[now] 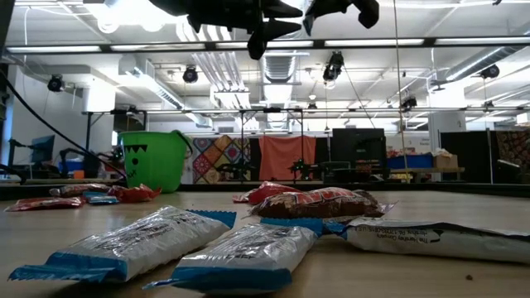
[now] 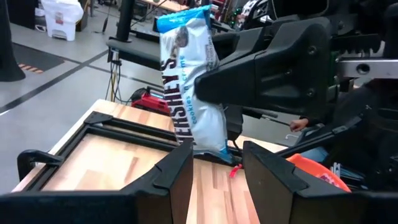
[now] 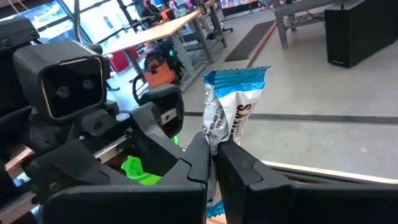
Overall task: Sort candy
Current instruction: Put the white chocolate into the black bucket
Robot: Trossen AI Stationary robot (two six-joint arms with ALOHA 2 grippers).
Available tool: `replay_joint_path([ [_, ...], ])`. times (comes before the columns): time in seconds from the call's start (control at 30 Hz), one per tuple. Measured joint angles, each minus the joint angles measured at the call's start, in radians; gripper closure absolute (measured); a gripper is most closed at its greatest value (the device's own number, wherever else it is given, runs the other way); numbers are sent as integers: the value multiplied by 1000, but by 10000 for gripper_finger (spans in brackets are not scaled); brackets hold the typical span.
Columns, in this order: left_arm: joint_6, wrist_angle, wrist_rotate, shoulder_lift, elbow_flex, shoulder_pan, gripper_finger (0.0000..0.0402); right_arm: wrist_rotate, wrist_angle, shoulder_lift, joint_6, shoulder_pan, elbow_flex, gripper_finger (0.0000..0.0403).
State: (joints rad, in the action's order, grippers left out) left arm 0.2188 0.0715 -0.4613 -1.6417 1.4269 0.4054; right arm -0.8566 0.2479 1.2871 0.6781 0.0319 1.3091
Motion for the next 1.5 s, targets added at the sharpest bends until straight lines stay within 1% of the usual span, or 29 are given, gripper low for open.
replay_joint_path([
  [0.27, 0, 5, 0, -9, 0, -4, 278, 0, 0, 21, 1, 2, 11, 394],
  [0.5, -4, 6, 1, -9, 0, -3, 278, 1, -33, 26, -1, 2, 13, 394],
  [0.67, -22, 5, 7, -9, 0, -2, 278, 18, -51, 26, -2, 2, 12, 394],
  [1.5, -30, 5, 7, -9, 0, 28, 278, 26, -50, 26, 2, 2, 12, 394],
])
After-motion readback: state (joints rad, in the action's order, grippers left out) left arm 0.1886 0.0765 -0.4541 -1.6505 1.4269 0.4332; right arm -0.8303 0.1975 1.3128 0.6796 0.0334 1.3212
